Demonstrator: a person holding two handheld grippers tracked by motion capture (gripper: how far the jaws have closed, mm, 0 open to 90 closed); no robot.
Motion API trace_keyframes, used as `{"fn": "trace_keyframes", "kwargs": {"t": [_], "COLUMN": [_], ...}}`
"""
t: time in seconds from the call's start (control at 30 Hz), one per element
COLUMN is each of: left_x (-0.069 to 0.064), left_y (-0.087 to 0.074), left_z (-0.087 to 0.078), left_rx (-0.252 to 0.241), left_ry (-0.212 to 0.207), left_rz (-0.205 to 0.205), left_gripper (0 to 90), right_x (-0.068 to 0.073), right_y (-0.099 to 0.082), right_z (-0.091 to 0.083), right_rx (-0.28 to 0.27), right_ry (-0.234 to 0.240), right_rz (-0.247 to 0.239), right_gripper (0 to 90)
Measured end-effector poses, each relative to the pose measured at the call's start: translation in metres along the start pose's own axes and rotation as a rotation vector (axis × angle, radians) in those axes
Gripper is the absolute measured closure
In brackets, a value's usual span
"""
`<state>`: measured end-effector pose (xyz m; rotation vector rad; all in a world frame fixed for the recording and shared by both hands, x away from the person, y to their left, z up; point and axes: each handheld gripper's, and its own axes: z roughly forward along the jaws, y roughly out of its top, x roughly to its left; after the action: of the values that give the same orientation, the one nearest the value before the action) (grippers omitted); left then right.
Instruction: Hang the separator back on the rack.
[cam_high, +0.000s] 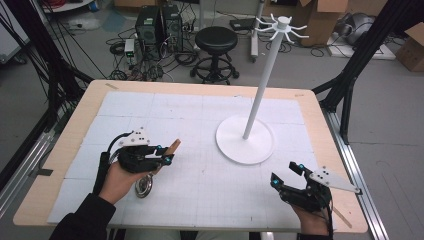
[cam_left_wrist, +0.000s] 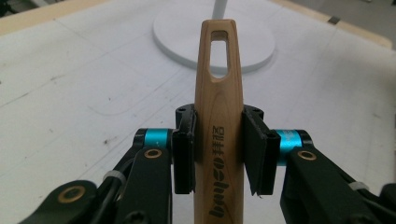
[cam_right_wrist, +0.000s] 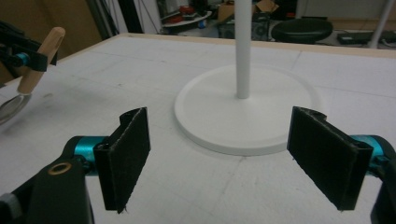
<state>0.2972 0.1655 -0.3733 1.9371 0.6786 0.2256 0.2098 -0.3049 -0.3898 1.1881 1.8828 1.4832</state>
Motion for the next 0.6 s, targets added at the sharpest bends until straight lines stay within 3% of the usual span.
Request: {"fn": "trace_keyframes", "kwargs": {"t": [0.2, 0.33, 0.47, 0.6], "left_x": [-0.006, -0.013, -0.019, -0.023], "left_y": [-0.001, -0.004, -0.004, -0.004], "left_z": [-0.011, -0.019, -0.024, -0.025], "left_rx": [-0.079, -0.153, -0.209, -0.238], "left_ry": [-0.058, -0.119, -0.161, -0.203], "left_rz": [-0.017, -0.014, -0.009, -0.005], "left_gripper": [67.4, 67.4, 67.4, 67.4], "right_x": [0.006, 0.013, 0.022, 0.032], "right_y": [0.002, 0.005, 0.009, 0.015], "right_z": [0.004, 0.009, 0.014, 0.02], "right_rx": [-0.032, -0.062, -0.094, -0.104], "right_ry": [0.113, 0.23, 0.308, 0.427], "right_rz": [0.011, 0.035, 0.019, -0.021], "right_gripper": [18.9, 18.9, 19.0, 19.2]}}
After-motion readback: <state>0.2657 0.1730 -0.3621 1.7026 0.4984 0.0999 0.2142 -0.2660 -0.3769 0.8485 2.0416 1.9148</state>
